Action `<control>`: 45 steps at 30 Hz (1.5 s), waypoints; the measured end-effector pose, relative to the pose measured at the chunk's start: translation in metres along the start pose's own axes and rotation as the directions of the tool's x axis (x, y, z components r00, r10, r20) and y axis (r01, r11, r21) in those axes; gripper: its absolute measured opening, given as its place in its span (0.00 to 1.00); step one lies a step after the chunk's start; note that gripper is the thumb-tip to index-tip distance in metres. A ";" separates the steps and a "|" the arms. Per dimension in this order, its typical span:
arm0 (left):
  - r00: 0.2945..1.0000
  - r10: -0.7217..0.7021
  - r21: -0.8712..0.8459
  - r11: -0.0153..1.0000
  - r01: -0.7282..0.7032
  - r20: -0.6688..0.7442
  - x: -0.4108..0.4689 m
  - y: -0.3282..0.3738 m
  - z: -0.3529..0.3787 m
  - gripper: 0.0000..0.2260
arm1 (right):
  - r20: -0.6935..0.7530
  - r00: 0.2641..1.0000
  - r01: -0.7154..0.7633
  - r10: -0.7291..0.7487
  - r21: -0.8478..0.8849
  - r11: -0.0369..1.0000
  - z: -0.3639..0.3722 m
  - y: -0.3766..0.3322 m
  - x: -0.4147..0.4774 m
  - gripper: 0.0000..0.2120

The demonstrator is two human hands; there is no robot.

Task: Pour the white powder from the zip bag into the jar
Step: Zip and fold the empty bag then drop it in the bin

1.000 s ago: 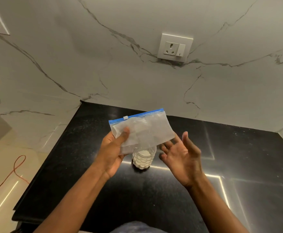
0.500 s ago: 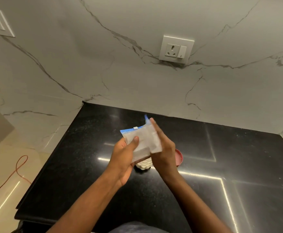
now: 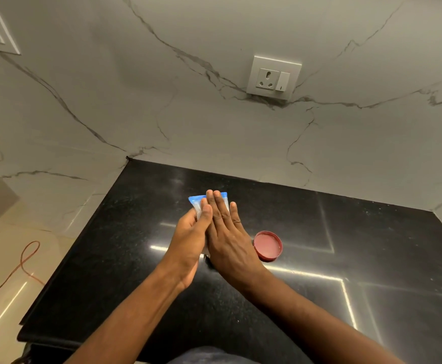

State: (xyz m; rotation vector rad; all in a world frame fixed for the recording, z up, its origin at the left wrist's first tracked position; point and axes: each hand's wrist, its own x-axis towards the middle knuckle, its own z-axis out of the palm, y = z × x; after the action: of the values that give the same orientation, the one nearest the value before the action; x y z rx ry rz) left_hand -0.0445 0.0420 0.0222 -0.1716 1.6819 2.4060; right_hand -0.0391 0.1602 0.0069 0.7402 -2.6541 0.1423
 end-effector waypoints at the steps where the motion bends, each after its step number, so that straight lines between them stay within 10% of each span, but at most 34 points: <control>1: 1.000 -0.006 -0.005 1.000 0.006 -0.004 0.000 0.001 -0.001 0.12 | 0.049 0.999 0.000 -0.002 0.035 0.999 0.001 0.001 -0.001 0.43; 6: 0.994 -0.036 -0.039 0.999 0.032 -0.108 -0.004 -0.006 -0.008 0.13 | 0.249 0.967 0.001 -0.051 0.198 0.980 0.002 0.007 -0.004 0.48; 10: 0.960 0.049 0.019 0.999 -0.046 -0.274 -0.001 0.002 -0.020 0.14 | 0.081 0.992 0.030 -0.093 0.572 0.820 -0.011 0.011 -0.024 0.45; 14: 0.957 0.206 0.207 0.965 -0.164 -0.204 0.001 0.015 -0.031 0.10 | 0.145 0.893 -0.332 0.426 0.851 0.406 -0.026 0.017 -0.009 0.37; 17: 0.960 0.258 0.280 0.935 -0.219 -0.110 -0.010 0.008 -0.035 0.05 | 0.483 0.804 -0.485 0.348 0.870 -0.089 -0.032 0.030 0.016 0.22; 24: 0.975 0.124 0.270 0.960 -0.070 -0.185 -0.048 0.000 -0.069 0.25 | 0.580 0.730 -0.468 0.361 0.810 -0.353 -0.018 0.015 0.029 0.06; 28: 0.897 0.141 0.269 0.963 -0.025 -0.420 -0.082 -0.007 -0.109 0.21 | 0.536 0.826 -0.498 0.176 0.839 -0.218 -0.004 -0.009 0.036 0.10; 33: 0.697 0.201 0.193 0.977 -0.091 -0.688 -0.132 -0.005 -0.181 0.15 | 0.556 0.803 -0.518 -0.216 0.829 0.209 0.003 -0.076 0.049 0.19; 45: 0.676 0.253 0.352 0.936 0.010 -0.692 -0.201 -0.006 -0.430 0.14 | 0.699 0.715 -0.688 -0.022 0.708 0.158 0.096 -0.335 0.044 0.05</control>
State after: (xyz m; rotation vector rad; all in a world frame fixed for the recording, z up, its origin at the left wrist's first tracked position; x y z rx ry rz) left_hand 0.1439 -0.3787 -0.0899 -1.1409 2.4623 2.2175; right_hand 0.0675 -0.1669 -0.0664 0.3605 -2.9918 2.2873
